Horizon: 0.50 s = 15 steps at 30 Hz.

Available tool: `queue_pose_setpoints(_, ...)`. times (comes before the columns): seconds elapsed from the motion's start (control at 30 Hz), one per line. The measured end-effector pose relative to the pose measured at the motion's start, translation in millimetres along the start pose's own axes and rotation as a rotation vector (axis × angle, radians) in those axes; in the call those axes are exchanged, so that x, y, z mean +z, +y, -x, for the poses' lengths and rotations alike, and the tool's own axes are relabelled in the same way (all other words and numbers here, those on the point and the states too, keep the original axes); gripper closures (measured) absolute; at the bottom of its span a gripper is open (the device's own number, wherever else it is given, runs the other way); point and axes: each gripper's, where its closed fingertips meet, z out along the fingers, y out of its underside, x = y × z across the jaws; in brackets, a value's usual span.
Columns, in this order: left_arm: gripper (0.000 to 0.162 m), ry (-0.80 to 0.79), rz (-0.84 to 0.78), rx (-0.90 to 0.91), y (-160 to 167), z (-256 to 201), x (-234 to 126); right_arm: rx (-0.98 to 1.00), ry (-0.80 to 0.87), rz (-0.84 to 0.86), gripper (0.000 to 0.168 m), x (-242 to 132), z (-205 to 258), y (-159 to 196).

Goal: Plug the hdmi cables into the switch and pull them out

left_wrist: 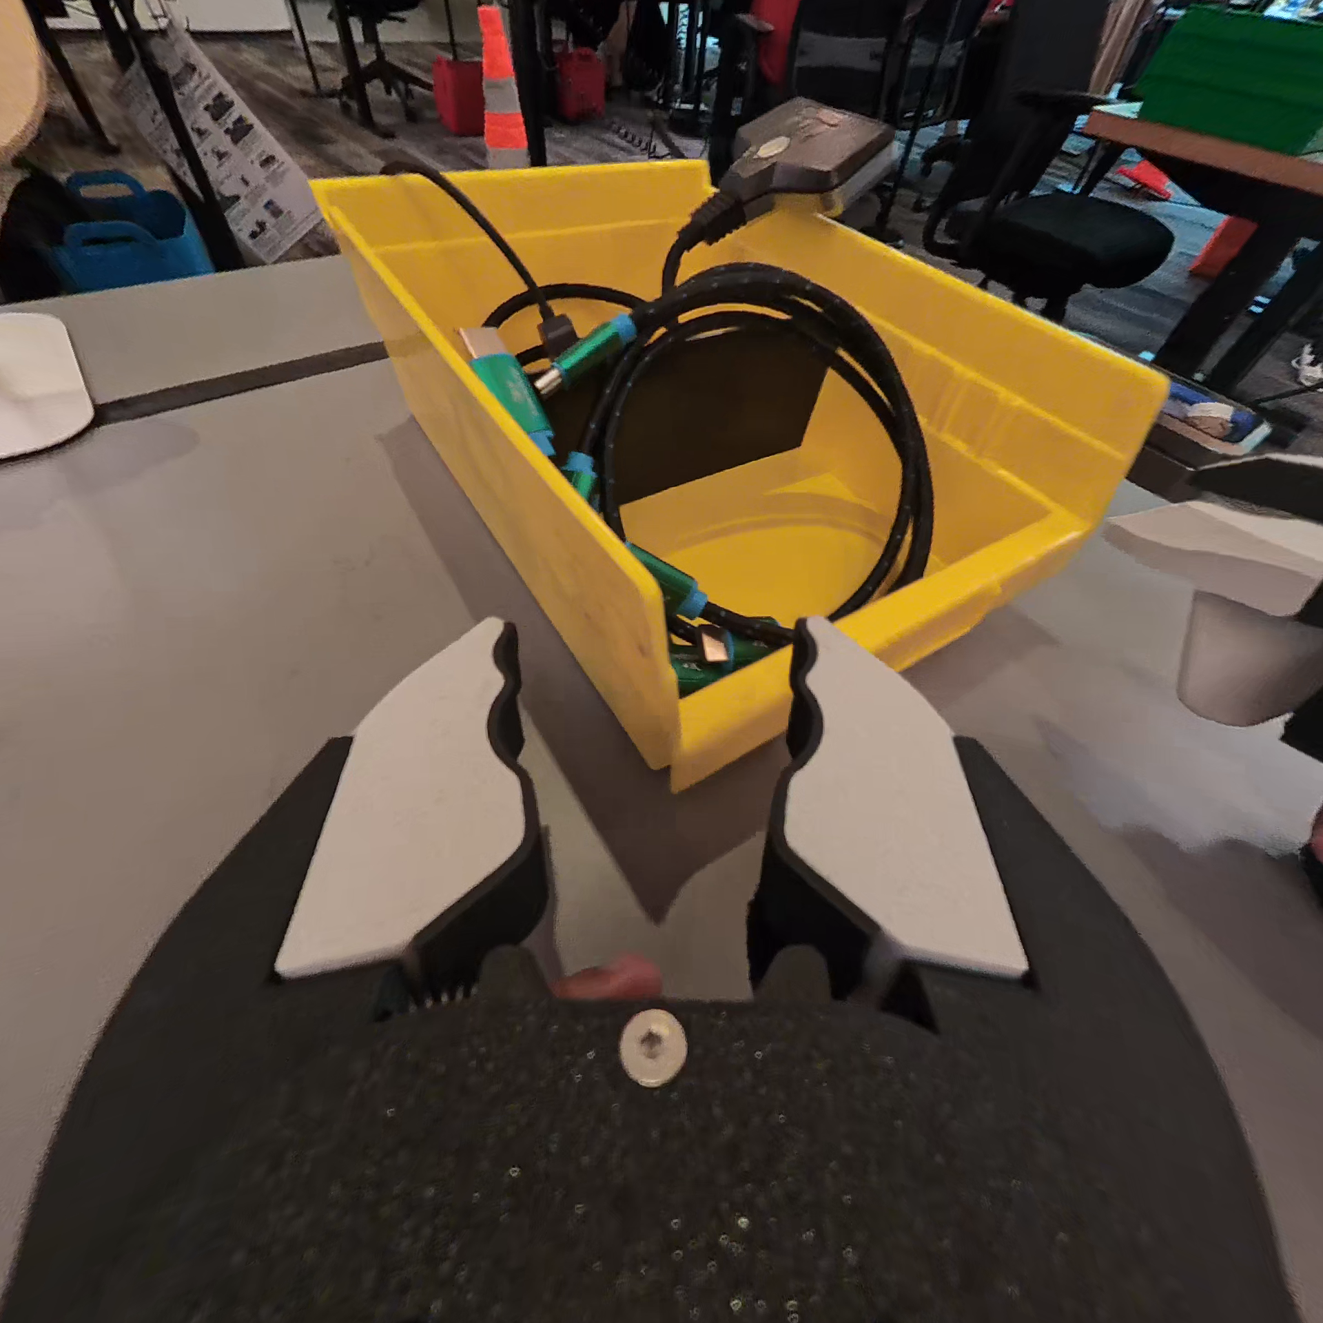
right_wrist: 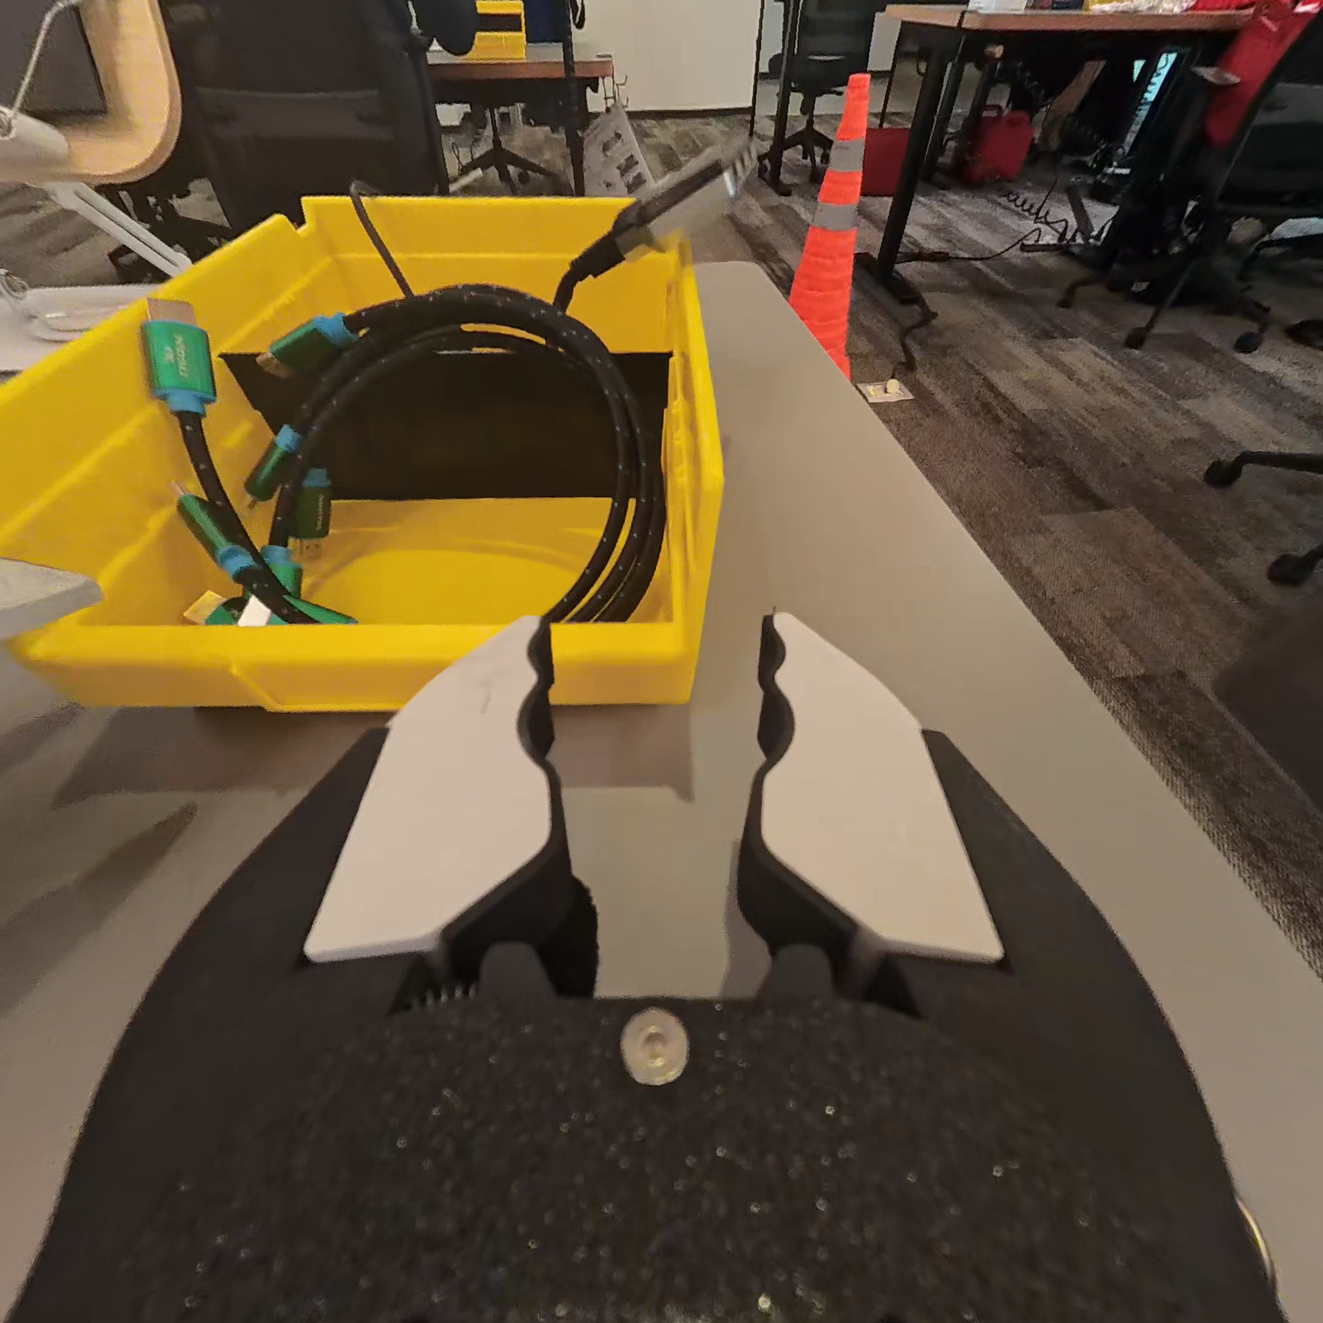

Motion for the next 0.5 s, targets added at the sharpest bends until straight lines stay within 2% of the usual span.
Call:
queue_pose_setpoints(0.17,0.106,-0.058,-0.029,-0.006,-5,11,3,0.038,0.006,-0.019,0.114,22,-1,-16)
queue_pose_setpoints(0.2,0.115,-0.074,-0.023,-0.005,-4,12,4,0.065,0.004,-0.009,0.117,29,-3,-16)
queue_pose_setpoints(0.27,0.146,-0.075,-0.007,-0.022,-2,7,8,0.11,-0.007,0.037,0.143,43,-1,-11)
queue_pose_setpoints(0.3,0.15,-0.11,-0.005,-0.029,-2,10,9,0.112,0.021,0.05,0.149,48,-4,-9)
queue_pose_setpoints(0.33,0.152,-0.155,0.003,-0.022,-3,14,9,0.089,0.064,0.059,0.164,49,-9,-8)
queue_pose_setpoints(0.43,0.156,-0.25,0.021,-0.018,-6,25,7,0.172,0.03,0.081,0.165,48,1,-11)
queue_pose_setpoints(0.5,0.157,-0.257,0.015,-0.072,-11,32,2,0.151,0.051,0.057,0.166,45,7,-15)
